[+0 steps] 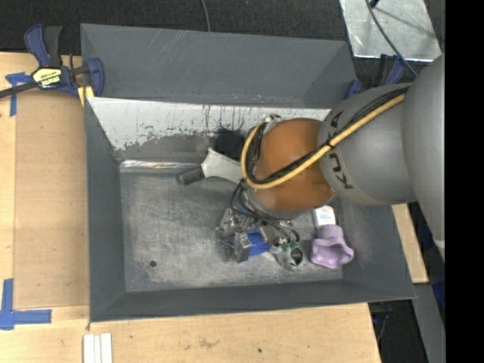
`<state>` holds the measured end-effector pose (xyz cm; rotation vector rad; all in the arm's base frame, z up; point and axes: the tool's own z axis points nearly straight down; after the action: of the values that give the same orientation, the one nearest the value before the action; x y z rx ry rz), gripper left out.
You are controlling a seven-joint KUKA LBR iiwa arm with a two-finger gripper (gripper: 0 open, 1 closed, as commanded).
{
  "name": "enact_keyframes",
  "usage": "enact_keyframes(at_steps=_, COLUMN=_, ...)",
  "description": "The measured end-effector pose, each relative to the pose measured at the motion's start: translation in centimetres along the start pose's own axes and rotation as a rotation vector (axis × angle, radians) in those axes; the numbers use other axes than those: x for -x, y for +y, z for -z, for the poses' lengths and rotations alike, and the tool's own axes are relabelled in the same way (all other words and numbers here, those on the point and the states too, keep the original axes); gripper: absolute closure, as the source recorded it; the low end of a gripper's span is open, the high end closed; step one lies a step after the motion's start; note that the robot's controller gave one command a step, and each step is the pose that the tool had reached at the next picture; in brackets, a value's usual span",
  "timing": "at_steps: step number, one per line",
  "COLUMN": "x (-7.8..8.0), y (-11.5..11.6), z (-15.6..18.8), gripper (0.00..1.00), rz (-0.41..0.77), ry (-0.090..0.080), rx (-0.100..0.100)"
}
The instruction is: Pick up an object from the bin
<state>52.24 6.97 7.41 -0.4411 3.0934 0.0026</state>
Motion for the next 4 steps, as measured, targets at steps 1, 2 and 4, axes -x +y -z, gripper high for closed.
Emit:
enact_keyframes(at_steps=1, x=-0.4, y=0.0, z=-0.3, gripper=0.00, rz=0.000, ry=0.016, rx=0.001)
enact_keyframes(at_steps=2, x=-0.4, y=0.0, z=-0.3, gripper=0.00, rz=-0.001, ry=0.015, rx=0.001)
enact_keyframes(at_steps=4, x=2.4, y=-7.0, z=0.2, gripper=1.00, rz=0.153, ry=-0.006, rx=0.001)
